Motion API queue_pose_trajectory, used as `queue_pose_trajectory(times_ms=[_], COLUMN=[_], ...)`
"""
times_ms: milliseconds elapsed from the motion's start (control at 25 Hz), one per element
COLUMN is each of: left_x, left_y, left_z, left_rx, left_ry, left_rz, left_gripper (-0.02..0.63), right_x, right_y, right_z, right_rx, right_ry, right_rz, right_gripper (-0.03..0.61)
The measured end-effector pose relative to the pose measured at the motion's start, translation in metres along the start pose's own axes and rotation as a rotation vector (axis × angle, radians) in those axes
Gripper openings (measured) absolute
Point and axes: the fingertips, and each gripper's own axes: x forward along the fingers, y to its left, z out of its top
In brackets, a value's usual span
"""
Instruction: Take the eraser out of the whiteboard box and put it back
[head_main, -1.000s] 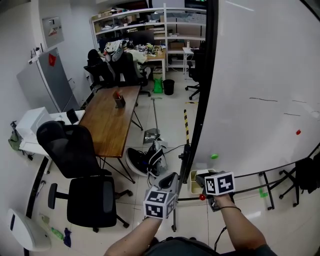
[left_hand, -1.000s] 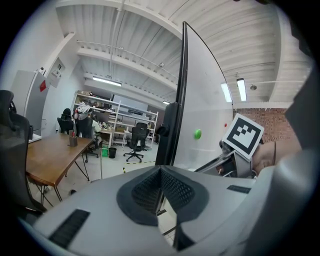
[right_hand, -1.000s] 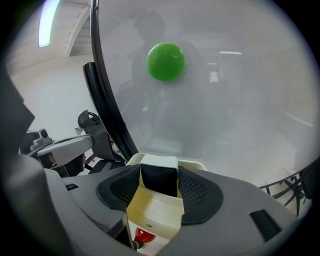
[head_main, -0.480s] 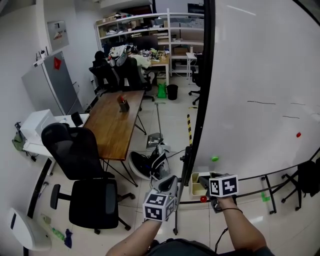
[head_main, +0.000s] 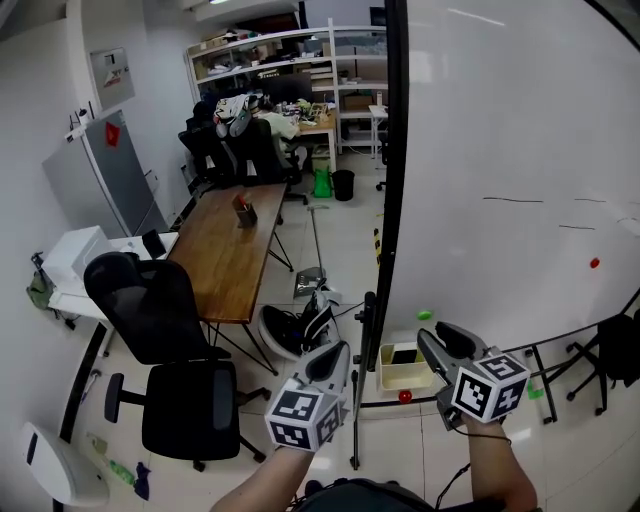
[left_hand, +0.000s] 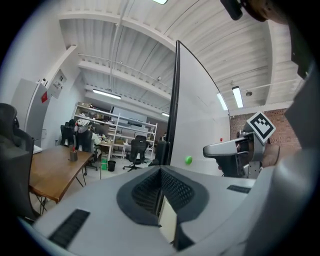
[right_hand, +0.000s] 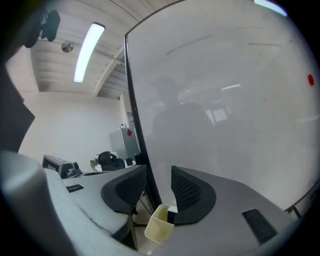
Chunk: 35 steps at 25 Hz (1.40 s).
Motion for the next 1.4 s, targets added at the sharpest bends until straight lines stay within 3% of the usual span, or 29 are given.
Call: queue_pose_trajectory(times_ms=[80, 240, 320, 800, 1400], left_x=[-0.006, -0.02, -0.024, -0.024, -0.045], left_y=[-0.01, -0.026, -0.034, -0.071, -0.17], left_z=[0.017, 0.047, 0.057, 0.069, 0.037], left_rx=[0.017, 0.046, 0.051, 0.074, 0.058], left_ry=[-0.034, -0.099, -0.122, -0.145, -0.103], left_rz=[-0.022, -0.049, -0.068, -0.068, 0.029], left_gripper=[0.028, 0.028, 0.028, 0.028, 0.028], right_x=[-0.014, -0.038, -0.045, -0.074, -0.149], right_y=[0.008, 0.022, 0.026, 0.013, -0.01], right_z=[0.02, 0.049, 0.057, 0.074, 0.059], right_rx=[-0.033, -0.063, -0.073, -0.115, -0.138], right_ry=[-0.065, -0.166, -0.197, -0.235, -0.233], right_rz=[0.003, 0.0, -0.001, 0.009, 0.129], right_gripper=[0.171, 0.035, 0.017, 0.017, 0.017])
